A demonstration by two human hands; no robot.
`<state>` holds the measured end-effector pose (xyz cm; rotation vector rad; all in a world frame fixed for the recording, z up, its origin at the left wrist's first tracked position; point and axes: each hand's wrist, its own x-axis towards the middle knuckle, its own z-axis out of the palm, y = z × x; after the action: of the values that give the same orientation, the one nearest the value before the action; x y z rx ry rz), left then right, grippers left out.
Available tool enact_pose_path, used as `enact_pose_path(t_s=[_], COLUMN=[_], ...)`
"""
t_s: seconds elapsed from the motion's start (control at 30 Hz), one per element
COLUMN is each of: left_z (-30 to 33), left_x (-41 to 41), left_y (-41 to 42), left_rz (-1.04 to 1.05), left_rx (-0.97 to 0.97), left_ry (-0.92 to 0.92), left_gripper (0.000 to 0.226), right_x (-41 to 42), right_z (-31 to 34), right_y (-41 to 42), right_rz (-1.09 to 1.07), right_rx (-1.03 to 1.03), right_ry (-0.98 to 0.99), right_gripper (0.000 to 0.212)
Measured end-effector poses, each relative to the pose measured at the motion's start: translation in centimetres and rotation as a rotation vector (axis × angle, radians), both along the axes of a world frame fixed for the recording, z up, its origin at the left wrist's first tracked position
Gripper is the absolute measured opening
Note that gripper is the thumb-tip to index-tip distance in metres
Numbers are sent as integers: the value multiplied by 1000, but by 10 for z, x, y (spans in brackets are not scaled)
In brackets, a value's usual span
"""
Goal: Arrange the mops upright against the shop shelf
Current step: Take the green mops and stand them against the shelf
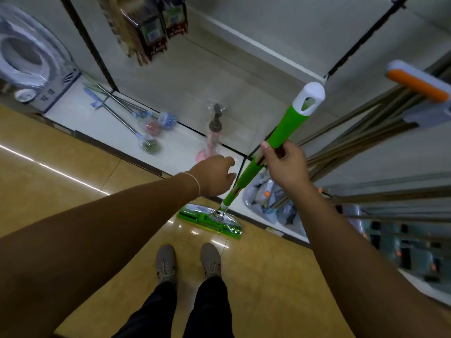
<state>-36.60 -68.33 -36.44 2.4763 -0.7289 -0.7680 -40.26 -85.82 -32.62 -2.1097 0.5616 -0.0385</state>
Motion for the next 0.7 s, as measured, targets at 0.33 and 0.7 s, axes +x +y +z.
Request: enact_pose_path(t_s=[0.33,0.7], left_z=[10,91], left_x=[-61,-134], left_y=[-12,-63], left_rz=[-76,-155], left_rx=[-216,-502], left_ry=[68,-57], left_gripper=[31,23], right_x=[-95,-179], right_z=[8,96], right_y=[34,-13], right_rz=[46,-37], right_rx=[-157,-159], right_ry=[-72,-206], right_gripper=[24,38])
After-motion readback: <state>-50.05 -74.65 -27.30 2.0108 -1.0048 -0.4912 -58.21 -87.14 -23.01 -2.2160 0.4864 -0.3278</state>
